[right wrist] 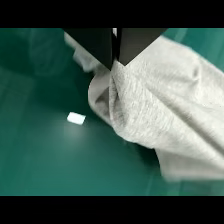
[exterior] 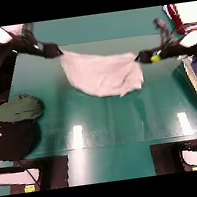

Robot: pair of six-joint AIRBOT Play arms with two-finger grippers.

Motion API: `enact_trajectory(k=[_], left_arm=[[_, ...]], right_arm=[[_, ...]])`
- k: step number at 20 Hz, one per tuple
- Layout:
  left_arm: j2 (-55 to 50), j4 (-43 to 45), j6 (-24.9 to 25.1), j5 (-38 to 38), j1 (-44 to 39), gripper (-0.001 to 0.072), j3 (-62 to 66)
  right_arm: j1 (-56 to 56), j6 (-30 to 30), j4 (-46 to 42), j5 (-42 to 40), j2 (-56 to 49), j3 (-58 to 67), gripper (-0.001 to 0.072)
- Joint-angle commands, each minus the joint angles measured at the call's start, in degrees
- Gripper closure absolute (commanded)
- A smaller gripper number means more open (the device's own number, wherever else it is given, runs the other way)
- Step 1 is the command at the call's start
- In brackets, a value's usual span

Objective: Fold the shirts.

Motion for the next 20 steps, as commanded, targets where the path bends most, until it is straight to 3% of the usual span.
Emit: enact_trajectory(k=[1,7,12,16,20], left_arm=[[10.60,0.52,-0.07,0.13,0.09,0.0685,5.90],[28.79,0.39,-1.25,2.78,0.09,0.0685,14.58],[36.33,-0.11,-3.23,7.10,0.09,0.0686,18.73],[34.01,3.96,-4.72,3.19,0.09,0.0685,16.90],[25.73,6.32,-6.14,-6.03,0.09,0.0685,8.52]], right_arm=[[-2.34,0.07,-2.97,3.50,9.38,8.44,0.0693],[-3.41,0.09,-7.56,8.96,23.58,18.86,0.0693],[-3.41,0.94,-8.87,9.01,31.17,23.08,0.0693],[-3.41,3.58,-8.87,13.64,28.76,25.64,0.0693],[-3.41,5.75,-8.74,22.05,17.88,23.80,0.0693]])
